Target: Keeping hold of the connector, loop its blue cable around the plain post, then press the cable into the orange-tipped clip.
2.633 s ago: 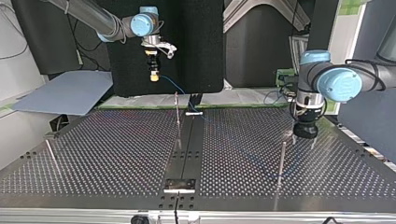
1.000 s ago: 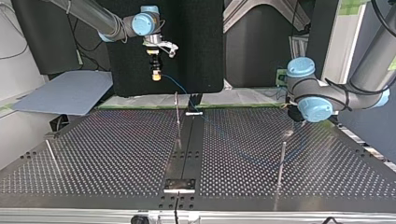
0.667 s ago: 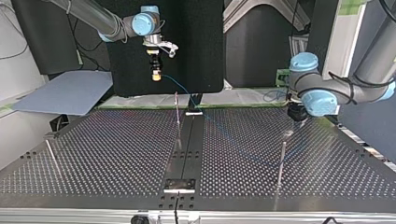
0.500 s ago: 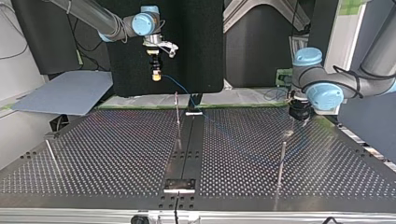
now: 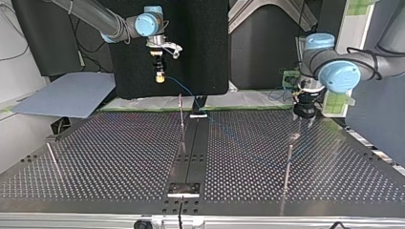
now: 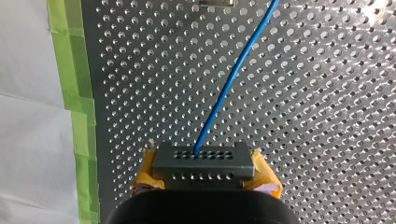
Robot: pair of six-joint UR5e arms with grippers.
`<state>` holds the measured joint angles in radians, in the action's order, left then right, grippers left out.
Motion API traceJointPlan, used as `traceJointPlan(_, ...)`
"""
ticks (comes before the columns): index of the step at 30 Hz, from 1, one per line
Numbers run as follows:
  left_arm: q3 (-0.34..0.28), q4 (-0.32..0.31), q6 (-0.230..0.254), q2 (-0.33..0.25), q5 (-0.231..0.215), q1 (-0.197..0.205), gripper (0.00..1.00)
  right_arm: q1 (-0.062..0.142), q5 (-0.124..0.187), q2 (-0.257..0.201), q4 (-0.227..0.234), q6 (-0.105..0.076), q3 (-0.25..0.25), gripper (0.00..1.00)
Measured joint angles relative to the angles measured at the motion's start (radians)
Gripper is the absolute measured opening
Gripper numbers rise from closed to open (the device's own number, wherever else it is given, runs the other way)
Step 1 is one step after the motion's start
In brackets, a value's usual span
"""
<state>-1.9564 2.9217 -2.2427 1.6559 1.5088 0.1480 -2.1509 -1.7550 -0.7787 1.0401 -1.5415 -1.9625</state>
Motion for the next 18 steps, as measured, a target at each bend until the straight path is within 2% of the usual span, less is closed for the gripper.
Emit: traceJointPlan(18,-0.146,-0.158,-0.158,-0.15,-0.155,0.015,0.98,0.0,0.0,0.001,0.0,0.001,0.0,0.0)
